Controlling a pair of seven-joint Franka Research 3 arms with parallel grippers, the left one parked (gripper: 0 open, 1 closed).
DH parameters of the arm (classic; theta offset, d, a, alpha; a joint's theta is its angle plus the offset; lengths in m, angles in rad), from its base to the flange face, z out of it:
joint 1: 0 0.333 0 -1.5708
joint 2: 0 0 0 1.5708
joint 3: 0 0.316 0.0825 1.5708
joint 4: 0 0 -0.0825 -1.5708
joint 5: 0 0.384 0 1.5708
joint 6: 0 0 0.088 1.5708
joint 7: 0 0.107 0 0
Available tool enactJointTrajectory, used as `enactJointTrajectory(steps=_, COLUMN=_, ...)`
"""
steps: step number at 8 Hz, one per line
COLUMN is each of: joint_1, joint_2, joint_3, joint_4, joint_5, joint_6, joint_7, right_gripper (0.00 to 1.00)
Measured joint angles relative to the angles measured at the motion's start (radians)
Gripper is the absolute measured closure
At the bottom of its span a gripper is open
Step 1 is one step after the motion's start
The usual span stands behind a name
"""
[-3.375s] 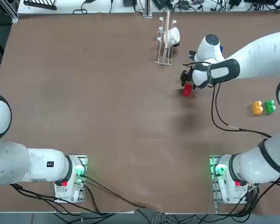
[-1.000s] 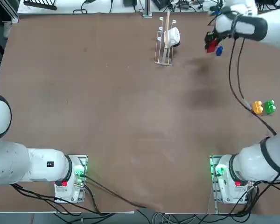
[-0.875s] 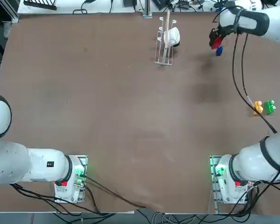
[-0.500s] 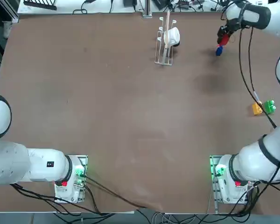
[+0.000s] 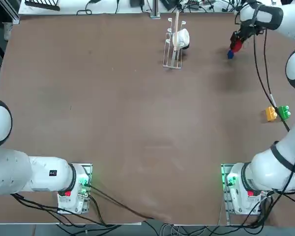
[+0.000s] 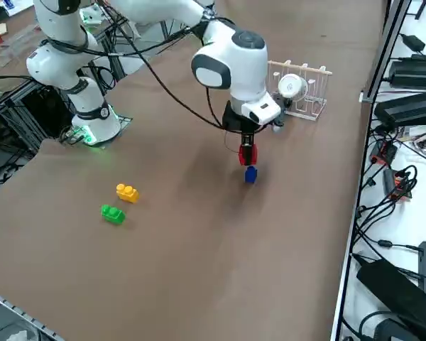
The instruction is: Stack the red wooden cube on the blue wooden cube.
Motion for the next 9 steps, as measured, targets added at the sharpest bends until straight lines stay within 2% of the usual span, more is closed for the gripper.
enactJointTrajectory(steps=5, joint_1=-0.001, joint_2=0.028, joint_3=-0.02, joint_4=0.039, joint_5=0.0, joint_6=0.0, joint_7=-0.001, right_gripper=0.29)
enactJointTrajectory(steps=9, joint_1=-0.001, joint_2=0.051, joint_3=-0.021, joint_4=0.059, joint_5=0.003, joint_6=0.0, joint_7=-0.001, right_gripper=0.29)
